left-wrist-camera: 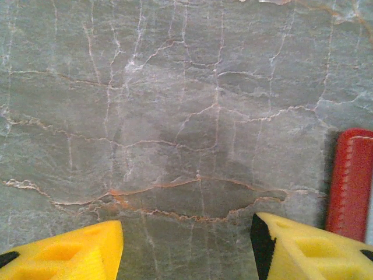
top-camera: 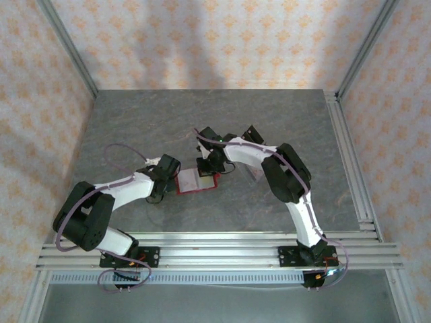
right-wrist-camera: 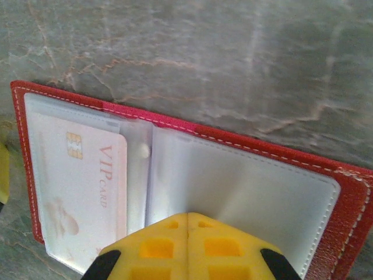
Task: Put the credit cards into the card holder
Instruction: Insert the credit card into the card slot.
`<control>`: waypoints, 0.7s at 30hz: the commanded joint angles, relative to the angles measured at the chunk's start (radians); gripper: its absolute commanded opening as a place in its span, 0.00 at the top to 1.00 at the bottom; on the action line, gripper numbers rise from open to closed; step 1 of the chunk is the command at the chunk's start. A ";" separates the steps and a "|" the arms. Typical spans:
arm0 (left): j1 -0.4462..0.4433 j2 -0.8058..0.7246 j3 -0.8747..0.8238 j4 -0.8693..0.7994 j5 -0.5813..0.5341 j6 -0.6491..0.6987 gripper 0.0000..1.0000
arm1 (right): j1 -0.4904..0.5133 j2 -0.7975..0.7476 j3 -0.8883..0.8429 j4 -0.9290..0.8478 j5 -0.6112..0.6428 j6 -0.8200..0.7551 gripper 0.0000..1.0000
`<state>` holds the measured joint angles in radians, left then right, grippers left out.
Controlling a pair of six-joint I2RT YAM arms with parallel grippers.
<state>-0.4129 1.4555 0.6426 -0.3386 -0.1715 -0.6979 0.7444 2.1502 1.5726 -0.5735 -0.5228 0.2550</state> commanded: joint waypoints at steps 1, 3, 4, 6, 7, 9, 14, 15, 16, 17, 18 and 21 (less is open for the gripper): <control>-0.007 -0.009 0.025 -0.041 -0.033 0.023 0.39 | -0.022 -0.044 -0.079 0.002 0.072 0.018 1.00; -0.007 -0.008 0.027 -0.039 -0.031 0.026 0.39 | -0.028 -0.064 -0.117 0.023 0.069 0.026 1.00; -0.007 -0.007 0.028 -0.036 -0.028 0.028 0.39 | -0.028 -0.072 -0.130 0.034 0.062 0.031 1.00; -0.007 -0.004 0.031 -0.033 -0.023 0.029 0.39 | -0.028 -0.080 -0.135 0.039 0.042 0.034 1.00; -0.007 -0.004 0.035 -0.033 -0.022 0.030 0.39 | -0.028 -0.085 -0.134 0.043 0.033 0.036 1.00; -0.008 -0.006 0.038 -0.029 -0.014 0.036 0.39 | -0.028 -0.094 -0.125 0.045 0.021 0.040 1.00; -0.012 -0.015 0.053 -0.028 0.004 0.049 0.39 | -0.024 -0.119 -0.087 0.027 0.007 0.039 1.00; -0.016 -0.014 0.058 -0.025 0.009 0.050 0.39 | -0.022 -0.121 -0.079 0.022 0.005 0.037 1.00; -0.021 -0.012 0.063 -0.023 0.013 0.052 0.39 | -0.020 -0.123 -0.072 0.019 0.003 0.036 1.00; -0.025 -0.009 0.068 -0.021 0.014 0.052 0.39 | -0.018 -0.122 -0.066 0.016 0.003 0.035 1.00; -0.030 -0.005 0.073 -0.019 0.016 0.053 0.39 | -0.016 -0.121 -0.059 0.012 0.003 0.035 1.00; -0.044 0.017 0.088 -0.017 0.013 0.054 0.39 | -0.007 -0.107 -0.045 0.012 -0.003 0.039 1.00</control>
<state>-0.4446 1.4567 0.6994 -0.3481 -0.1558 -0.6598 0.7235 2.0766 1.4902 -0.5343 -0.5232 0.2871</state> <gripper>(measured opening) 0.609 0.040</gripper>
